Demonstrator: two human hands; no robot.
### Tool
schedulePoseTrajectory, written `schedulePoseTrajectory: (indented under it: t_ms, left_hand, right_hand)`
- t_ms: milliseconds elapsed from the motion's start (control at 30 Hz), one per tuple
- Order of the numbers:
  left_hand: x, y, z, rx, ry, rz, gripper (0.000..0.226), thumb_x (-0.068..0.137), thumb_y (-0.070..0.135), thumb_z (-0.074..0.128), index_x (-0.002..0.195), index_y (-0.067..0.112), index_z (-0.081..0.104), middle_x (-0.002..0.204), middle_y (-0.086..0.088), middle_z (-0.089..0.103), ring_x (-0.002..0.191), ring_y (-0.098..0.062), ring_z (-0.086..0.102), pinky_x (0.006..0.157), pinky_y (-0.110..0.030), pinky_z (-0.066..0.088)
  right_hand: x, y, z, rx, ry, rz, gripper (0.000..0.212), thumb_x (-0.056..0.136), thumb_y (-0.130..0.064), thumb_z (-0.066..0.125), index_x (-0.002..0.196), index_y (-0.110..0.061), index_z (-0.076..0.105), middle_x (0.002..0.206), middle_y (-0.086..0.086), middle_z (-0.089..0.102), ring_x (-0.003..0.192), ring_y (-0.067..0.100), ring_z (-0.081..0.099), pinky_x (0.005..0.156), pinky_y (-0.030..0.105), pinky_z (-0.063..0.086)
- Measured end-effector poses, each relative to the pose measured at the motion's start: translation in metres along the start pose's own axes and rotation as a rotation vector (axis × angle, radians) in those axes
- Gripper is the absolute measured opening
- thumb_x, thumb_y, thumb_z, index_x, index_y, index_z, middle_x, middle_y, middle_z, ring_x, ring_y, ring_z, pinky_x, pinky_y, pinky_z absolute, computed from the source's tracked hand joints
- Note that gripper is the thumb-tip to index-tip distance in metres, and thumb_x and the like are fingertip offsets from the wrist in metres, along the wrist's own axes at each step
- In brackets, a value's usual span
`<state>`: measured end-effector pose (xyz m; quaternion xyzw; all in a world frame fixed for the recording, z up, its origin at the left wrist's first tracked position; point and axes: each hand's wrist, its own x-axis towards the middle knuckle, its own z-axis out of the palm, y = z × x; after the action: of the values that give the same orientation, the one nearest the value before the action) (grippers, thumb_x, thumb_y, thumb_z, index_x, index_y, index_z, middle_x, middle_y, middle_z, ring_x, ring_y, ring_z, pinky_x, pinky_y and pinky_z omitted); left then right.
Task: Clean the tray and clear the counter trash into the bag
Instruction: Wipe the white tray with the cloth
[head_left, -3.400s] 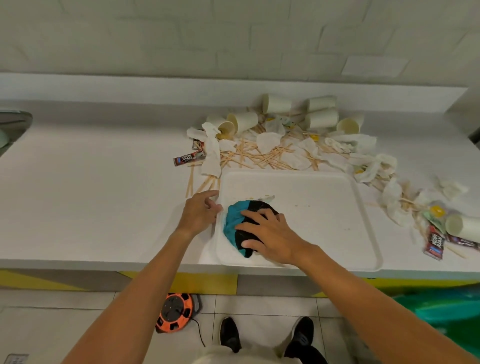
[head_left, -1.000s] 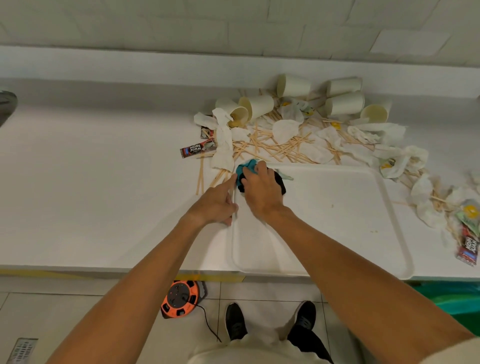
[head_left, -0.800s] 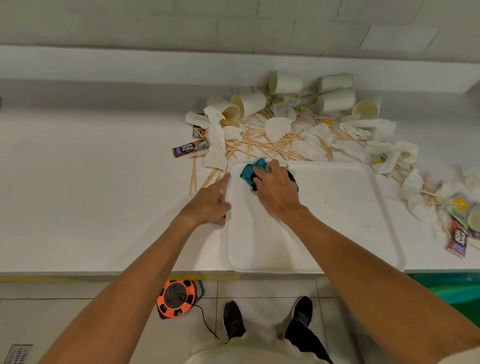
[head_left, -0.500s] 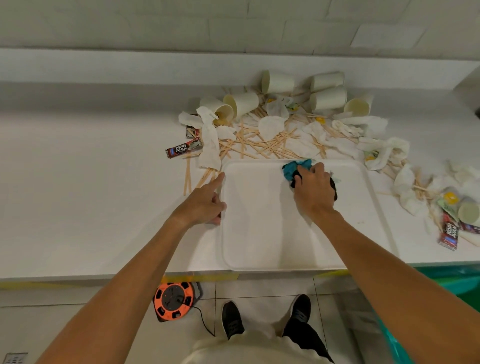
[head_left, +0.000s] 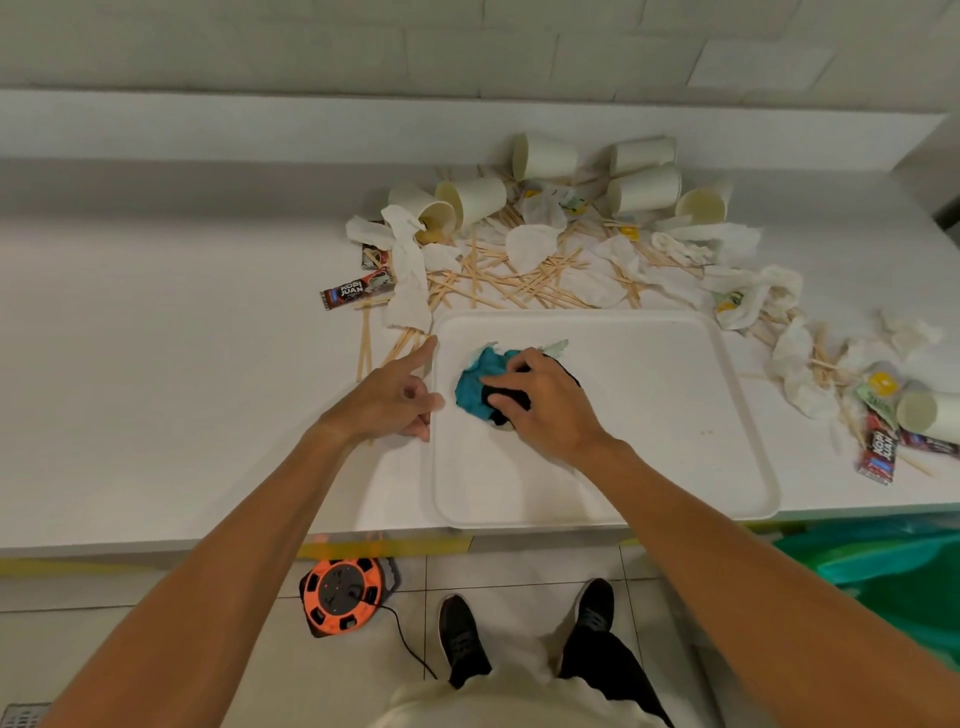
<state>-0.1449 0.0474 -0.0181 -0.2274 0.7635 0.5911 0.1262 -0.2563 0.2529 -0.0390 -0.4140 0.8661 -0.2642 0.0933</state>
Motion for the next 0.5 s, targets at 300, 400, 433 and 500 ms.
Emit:
schedulePoseTrajectory:
  t_ms: [300,400,433,500]
  left_hand:
    - [-0.004,0.000,0.005,0.006,0.065,0.009,0.076,0.092,0.013,0.065,0.153,0.036,0.024,0.073,-0.005,0.060,0.067,-0.018,0.065,0.075,-0.031,0.059]
    - [-0.009,0.003,0.011,-0.002,0.129,0.004,0.072,0.091,0.015,0.068,0.150,0.033,0.032,0.074,-0.007,0.061,0.068,-0.021,0.067,0.080,-0.037,0.059]
    - [-0.011,0.004,0.014,0.034,0.170,-0.001,0.069,0.090,0.017,0.069,0.149,0.031,0.036,0.074,-0.006,0.062,0.070,-0.022,0.068,0.081,-0.038,0.059]
    - [-0.014,0.007,0.020,0.190,0.332,0.023,0.053,0.090,0.024,0.070,0.139,0.025,0.051,0.078,-0.003,0.064,0.074,-0.022,0.067,0.083,-0.040,0.057]
  right_hand:
    - [-0.042,0.027,-0.032,0.126,-0.195,-0.008,0.023,0.089,-0.029,0.070,0.112,-0.024,0.073,0.107,-0.007,0.049,0.098,0.010,0.051,0.092,0.033,0.047]
    - [-0.045,0.009,-0.030,0.216,-0.153,0.053,0.021,0.089,-0.024,0.070,0.109,-0.022,0.071,0.105,-0.002,0.052,0.098,0.014,0.054,0.093,0.035,0.048]
    - [-0.045,0.000,-0.028,0.251,-0.142,0.058,0.022,0.089,-0.022,0.069,0.111,-0.021,0.070,0.105,-0.001,0.051,0.099,0.014,0.053,0.094,0.032,0.047]
    - [-0.047,-0.017,-0.025,0.307,-0.159,0.036,0.027,0.091,-0.021,0.067,0.118,-0.020,0.068,0.106,-0.004,0.048,0.103,0.011,0.048,0.097,0.025,0.042]
